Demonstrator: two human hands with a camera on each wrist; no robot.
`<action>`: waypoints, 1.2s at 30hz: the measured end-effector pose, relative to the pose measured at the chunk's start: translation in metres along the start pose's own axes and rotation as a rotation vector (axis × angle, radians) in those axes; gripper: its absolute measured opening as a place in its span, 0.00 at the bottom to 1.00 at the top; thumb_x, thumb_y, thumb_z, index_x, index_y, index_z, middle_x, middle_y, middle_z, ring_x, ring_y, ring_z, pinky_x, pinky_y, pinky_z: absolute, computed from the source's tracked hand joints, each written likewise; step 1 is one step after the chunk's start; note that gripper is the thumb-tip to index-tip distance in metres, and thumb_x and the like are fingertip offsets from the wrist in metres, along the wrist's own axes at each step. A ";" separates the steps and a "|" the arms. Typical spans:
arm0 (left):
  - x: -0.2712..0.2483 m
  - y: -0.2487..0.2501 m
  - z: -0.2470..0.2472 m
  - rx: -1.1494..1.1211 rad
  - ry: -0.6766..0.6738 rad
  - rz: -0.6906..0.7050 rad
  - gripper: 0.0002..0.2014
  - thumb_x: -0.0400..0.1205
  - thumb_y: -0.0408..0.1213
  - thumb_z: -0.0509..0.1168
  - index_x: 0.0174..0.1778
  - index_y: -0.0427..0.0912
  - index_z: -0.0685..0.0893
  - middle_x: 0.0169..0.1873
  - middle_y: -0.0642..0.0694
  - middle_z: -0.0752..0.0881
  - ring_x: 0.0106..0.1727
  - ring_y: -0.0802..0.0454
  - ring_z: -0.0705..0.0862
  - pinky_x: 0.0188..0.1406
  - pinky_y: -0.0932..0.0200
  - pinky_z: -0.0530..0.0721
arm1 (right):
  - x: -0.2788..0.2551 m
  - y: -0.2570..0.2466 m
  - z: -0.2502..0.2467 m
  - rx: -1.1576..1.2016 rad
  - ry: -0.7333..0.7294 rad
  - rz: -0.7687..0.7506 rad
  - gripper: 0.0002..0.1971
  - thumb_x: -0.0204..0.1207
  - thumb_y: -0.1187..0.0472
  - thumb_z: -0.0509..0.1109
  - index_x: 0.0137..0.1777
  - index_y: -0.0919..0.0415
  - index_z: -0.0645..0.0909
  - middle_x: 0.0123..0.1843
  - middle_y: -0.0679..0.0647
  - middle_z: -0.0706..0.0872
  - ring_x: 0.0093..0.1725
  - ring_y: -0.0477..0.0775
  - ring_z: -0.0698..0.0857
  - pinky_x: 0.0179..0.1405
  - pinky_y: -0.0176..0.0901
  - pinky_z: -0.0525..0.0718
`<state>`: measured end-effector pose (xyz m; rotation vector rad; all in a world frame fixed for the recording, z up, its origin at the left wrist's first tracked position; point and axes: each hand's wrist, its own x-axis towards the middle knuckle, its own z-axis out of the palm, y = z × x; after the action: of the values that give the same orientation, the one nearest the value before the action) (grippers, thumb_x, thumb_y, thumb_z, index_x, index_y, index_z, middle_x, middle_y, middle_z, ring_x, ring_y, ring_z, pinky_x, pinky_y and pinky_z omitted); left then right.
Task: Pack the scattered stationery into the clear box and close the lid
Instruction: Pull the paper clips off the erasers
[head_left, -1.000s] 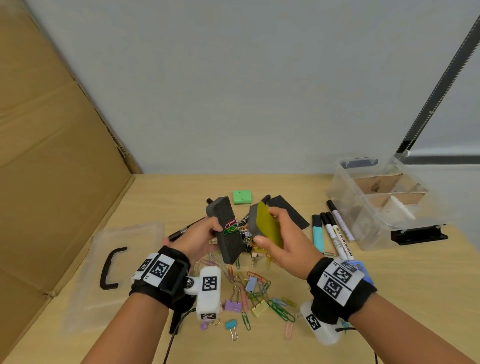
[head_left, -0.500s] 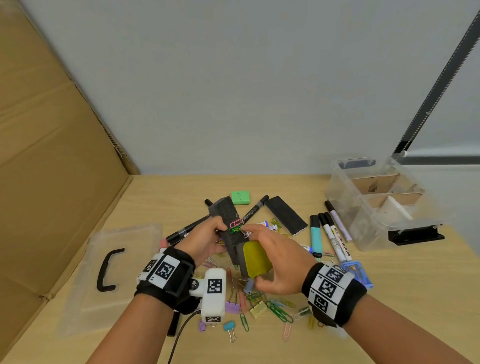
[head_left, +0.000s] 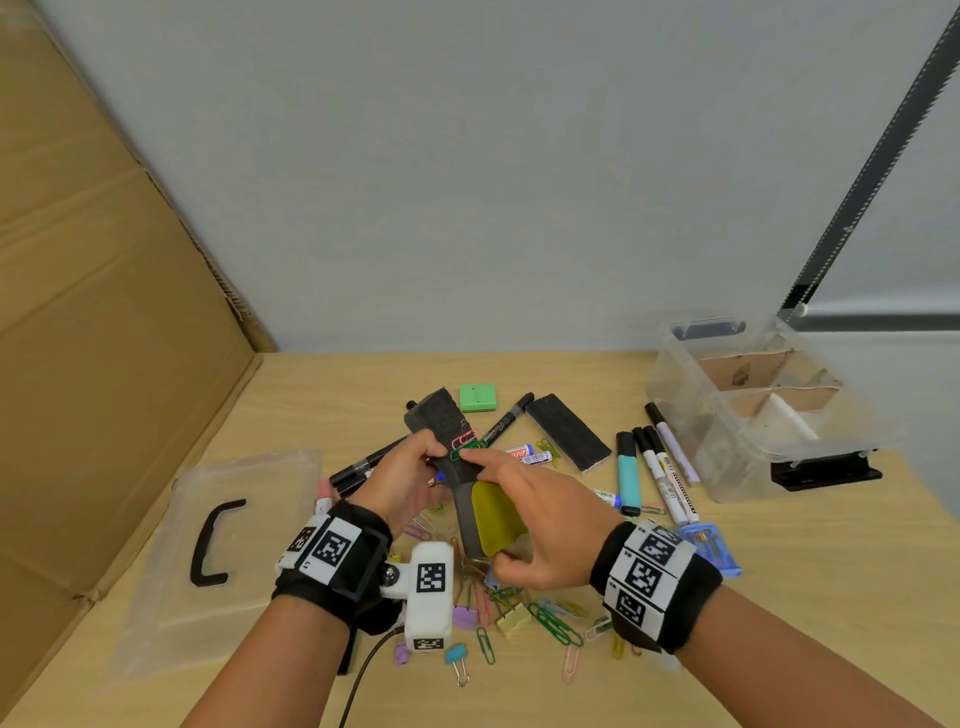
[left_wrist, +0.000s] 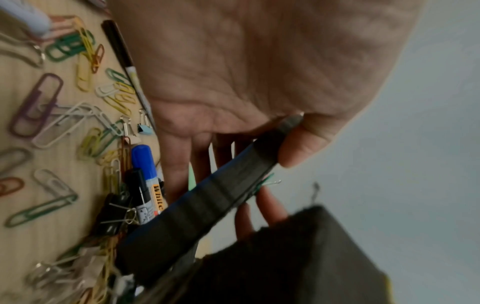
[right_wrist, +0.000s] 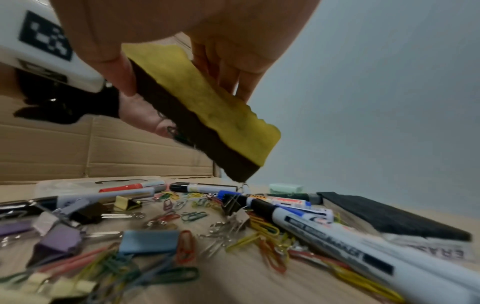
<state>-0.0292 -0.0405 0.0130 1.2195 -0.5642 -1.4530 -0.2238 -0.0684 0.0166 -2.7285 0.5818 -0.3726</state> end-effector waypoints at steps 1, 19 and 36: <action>0.000 0.001 0.001 -0.011 0.001 0.018 0.14 0.80 0.28 0.50 0.58 0.34 0.75 0.52 0.36 0.78 0.44 0.47 0.81 0.46 0.48 0.83 | 0.001 -0.001 0.001 0.000 -0.001 0.001 0.36 0.65 0.45 0.69 0.71 0.61 0.68 0.82 0.49 0.63 0.67 0.48 0.76 0.58 0.33 0.73; -0.001 -0.002 0.005 0.022 0.039 0.034 0.23 0.67 0.36 0.59 0.59 0.35 0.74 0.54 0.35 0.77 0.48 0.46 0.79 0.39 0.51 0.87 | 0.001 -0.002 -0.001 -0.028 -0.023 -0.020 0.30 0.66 0.46 0.69 0.65 0.62 0.70 0.84 0.49 0.59 0.69 0.50 0.76 0.62 0.36 0.74; -0.009 -0.006 0.002 0.040 0.034 0.017 0.14 0.82 0.28 0.48 0.60 0.35 0.74 0.55 0.35 0.79 0.48 0.47 0.81 0.45 0.49 0.82 | 0.000 0.003 0.001 -0.050 -0.048 -0.058 0.33 0.66 0.44 0.69 0.67 0.62 0.68 0.82 0.52 0.61 0.71 0.48 0.72 0.61 0.30 0.67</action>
<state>-0.0349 -0.0311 0.0124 1.2653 -0.5813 -1.4104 -0.2244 -0.0709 0.0145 -2.7986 0.5063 -0.3093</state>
